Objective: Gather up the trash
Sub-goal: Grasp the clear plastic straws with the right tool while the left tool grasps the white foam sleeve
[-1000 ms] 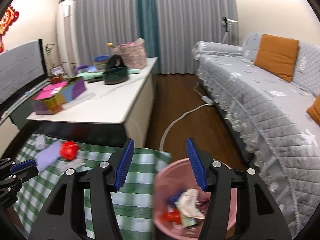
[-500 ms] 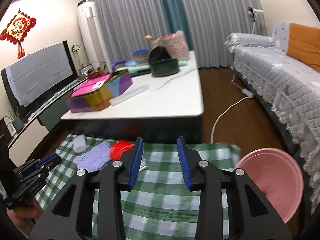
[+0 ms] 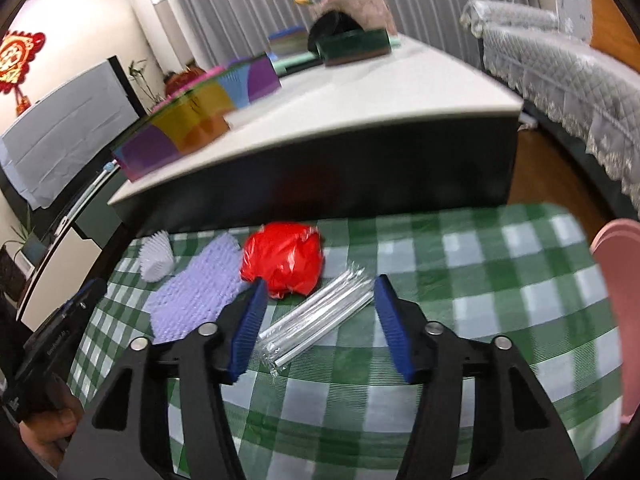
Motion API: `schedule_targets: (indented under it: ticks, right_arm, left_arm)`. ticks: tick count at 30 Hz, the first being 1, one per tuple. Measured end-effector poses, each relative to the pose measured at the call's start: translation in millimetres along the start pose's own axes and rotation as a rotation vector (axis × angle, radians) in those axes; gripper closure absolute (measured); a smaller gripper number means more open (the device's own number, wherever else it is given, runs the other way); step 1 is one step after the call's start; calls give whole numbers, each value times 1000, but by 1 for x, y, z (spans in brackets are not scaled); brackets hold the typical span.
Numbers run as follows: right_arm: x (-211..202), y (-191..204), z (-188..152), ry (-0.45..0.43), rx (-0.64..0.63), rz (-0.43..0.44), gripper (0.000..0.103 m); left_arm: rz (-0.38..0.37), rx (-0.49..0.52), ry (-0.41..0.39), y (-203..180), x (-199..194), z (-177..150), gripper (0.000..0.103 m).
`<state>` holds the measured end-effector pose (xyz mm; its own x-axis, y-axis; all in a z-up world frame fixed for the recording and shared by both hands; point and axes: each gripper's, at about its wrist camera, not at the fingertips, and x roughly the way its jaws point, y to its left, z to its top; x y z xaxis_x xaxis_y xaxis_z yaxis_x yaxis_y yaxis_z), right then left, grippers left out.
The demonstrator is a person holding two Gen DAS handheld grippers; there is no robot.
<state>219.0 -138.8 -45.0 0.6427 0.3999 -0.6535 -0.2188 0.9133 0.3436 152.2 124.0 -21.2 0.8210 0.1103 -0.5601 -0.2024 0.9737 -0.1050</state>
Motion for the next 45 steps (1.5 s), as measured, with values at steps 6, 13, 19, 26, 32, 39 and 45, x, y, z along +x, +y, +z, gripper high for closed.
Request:
schedule_targets:
  ticks: [6, 13, 19, 26, 32, 39, 45]
  right_arm:
    - [24, 7, -6, 56, -10, -5, 42]
    - [34, -3, -6, 100, -15, -84, 55]
    - [38, -9, -4, 108, -52, -126, 78]
    - [40, -9, -2, 111, -72, -130, 86]
    - [41, -7, -3, 114, -83, -133, 90]
    - [34, -6, 0, 105, -97, -117, 102]
    - [13, -2, 7, 75, -122, -108, 102]
  left_arm:
    - [28, -81, 26, 22, 32, 5, 87]
    - [74, -142, 76, 30, 69, 13, 51]
    - [103, -184, 133, 33, 88, 16, 50]
    - [100, -173, 154, 26, 93, 17, 50]
    - [84, -160, 168, 23, 94, 17, 78]
    - [74, -120, 153, 15, 87, 21, 88]
    - [55, -68, 122, -3, 61, 22, 89]
